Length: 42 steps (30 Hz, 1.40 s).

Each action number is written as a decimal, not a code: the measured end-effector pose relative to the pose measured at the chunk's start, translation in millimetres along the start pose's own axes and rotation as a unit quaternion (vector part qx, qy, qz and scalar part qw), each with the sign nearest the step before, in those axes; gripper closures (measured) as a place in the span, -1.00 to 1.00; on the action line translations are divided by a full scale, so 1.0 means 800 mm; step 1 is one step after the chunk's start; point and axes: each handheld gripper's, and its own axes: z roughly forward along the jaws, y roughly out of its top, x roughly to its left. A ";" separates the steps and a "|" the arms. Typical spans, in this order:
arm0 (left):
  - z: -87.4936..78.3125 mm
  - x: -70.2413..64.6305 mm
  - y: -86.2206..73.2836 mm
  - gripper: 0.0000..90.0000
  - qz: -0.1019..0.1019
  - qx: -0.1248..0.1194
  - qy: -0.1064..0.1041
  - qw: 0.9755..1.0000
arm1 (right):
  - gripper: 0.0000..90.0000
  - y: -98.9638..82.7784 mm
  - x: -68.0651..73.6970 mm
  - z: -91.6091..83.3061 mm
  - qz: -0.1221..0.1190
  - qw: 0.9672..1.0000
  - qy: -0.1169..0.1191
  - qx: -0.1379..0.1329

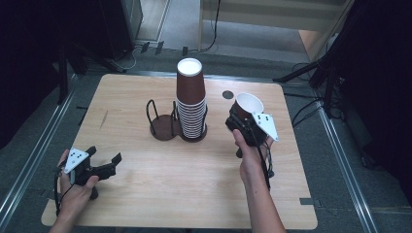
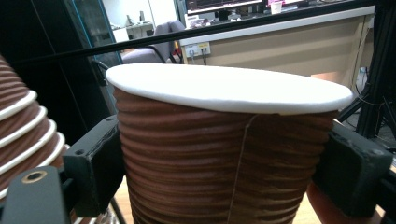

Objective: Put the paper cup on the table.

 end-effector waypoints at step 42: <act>0.003 -0.002 0.000 -1.00 0.003 0.020 0.007 1.000 | -0.77 -0.094 -0.048 0.127 -0.116 0.992 -0.042 -0.003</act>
